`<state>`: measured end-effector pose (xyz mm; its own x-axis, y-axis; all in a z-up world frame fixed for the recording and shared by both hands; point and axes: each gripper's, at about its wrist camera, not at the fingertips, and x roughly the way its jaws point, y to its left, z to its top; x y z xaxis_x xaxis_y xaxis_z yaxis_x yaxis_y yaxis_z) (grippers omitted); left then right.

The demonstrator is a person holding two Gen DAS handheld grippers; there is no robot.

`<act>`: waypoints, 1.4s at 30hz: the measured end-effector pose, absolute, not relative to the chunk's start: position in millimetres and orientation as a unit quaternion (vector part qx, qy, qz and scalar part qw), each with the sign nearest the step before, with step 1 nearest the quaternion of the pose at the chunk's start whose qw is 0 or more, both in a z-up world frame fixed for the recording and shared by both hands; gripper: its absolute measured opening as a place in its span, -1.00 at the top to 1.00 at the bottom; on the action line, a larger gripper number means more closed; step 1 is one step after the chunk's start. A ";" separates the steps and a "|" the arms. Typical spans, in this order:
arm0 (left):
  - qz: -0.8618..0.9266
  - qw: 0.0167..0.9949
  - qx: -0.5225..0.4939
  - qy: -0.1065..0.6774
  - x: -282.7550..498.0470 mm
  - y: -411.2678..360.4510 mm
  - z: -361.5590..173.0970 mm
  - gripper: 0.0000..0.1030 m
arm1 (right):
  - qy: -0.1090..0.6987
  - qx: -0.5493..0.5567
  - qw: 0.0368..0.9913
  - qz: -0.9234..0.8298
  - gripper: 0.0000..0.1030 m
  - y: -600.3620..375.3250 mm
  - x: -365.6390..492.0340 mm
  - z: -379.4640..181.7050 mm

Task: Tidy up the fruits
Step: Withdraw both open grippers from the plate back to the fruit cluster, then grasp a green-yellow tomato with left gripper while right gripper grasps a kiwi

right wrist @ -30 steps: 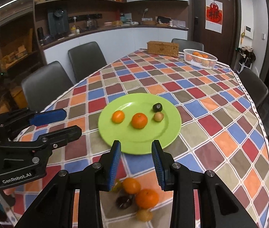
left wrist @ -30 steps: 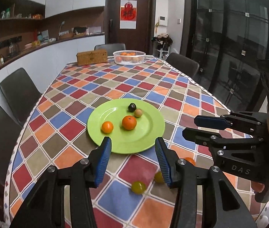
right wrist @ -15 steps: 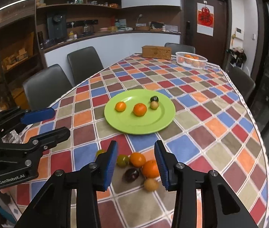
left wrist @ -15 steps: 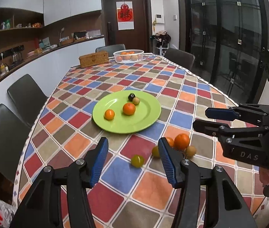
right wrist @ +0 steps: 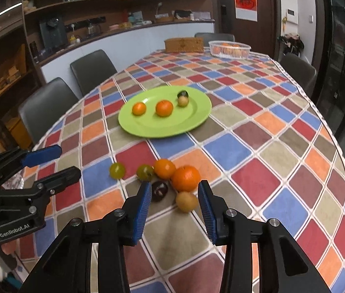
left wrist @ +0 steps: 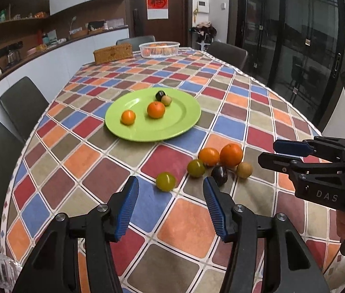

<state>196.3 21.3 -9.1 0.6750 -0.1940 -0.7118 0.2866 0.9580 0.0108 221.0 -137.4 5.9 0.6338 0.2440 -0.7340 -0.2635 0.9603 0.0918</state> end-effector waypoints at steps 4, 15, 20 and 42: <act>-0.137 0.905 0.063 0.397 204.9 21.4 -19.6 -0.05 | 0.427 -0.009 0.894 0.134 0.21 -139.9 223.6 -8.5; -0.147 0.886 0.069 0.435 233.5 21.3 -47.3 -0.04 | 0.460 -0.016 0.878 0.127 0.21 -136.7 232.6 -30.9; -0.152 0.879 0.074 0.445 244.3 17.6 -56.4 -0.04 | 0.465 -0.012 0.876 0.125 0.21 -137.8 237.7 -35.1; -0.155 0.860 0.063 0.481 275.1 10.6 -72.6 0.44 | 0.486 0.014 0.863 0.136 0.36 -137.7 258.8 -48.3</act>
<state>275.1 10.6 -72.6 0.4885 -0.2058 -0.8479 0.3266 0.9443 -0.0410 258.8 -137.7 -48.3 0.4901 0.2478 -0.8357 -0.2205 0.9628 0.1562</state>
